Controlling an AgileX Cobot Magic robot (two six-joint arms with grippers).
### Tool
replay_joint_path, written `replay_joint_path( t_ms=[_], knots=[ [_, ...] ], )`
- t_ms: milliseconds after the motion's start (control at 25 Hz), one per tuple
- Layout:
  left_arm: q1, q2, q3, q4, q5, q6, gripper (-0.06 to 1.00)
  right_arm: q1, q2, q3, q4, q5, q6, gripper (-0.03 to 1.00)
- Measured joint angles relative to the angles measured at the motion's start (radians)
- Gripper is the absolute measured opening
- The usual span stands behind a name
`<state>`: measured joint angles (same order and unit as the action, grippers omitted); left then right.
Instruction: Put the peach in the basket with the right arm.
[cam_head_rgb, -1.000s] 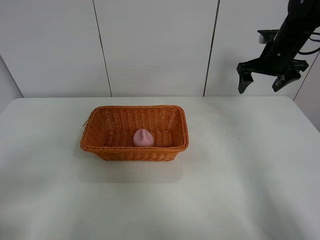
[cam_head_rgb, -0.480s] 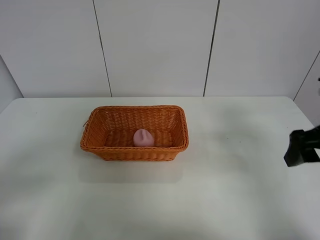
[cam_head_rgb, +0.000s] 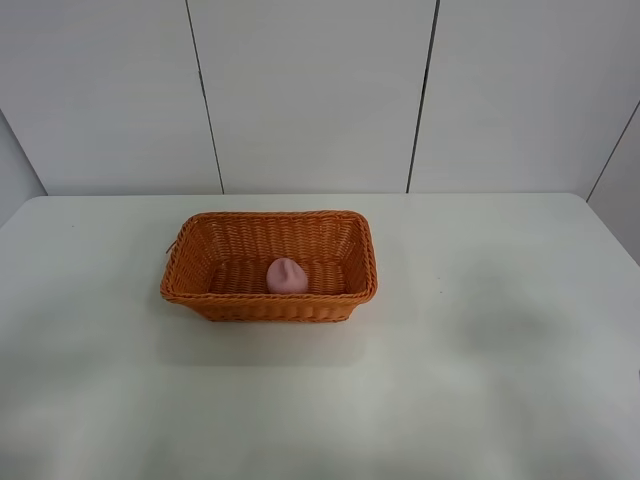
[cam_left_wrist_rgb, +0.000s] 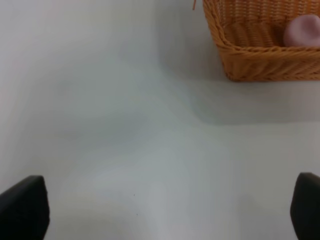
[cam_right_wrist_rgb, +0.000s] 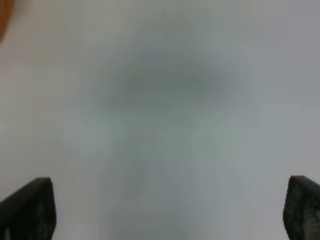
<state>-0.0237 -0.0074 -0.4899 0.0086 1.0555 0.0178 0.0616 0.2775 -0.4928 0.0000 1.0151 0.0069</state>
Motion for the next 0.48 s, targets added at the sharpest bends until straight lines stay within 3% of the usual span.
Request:
replay_joint_path(
  t_ms=[280, 480],
  knots=[
    [0.000, 0.000, 0.000, 0.000, 0.000, 0.000, 0.99, 0.000, -0.243, 0.003, 0.000, 0.002, -0.007, 0.70],
    [0.000, 0.000, 0.000, 0.000, 0.000, 0.000, 0.99, 0.000, -0.280, 0.004, 0.000, 0.004, -0.007, 0.70]
  ],
)
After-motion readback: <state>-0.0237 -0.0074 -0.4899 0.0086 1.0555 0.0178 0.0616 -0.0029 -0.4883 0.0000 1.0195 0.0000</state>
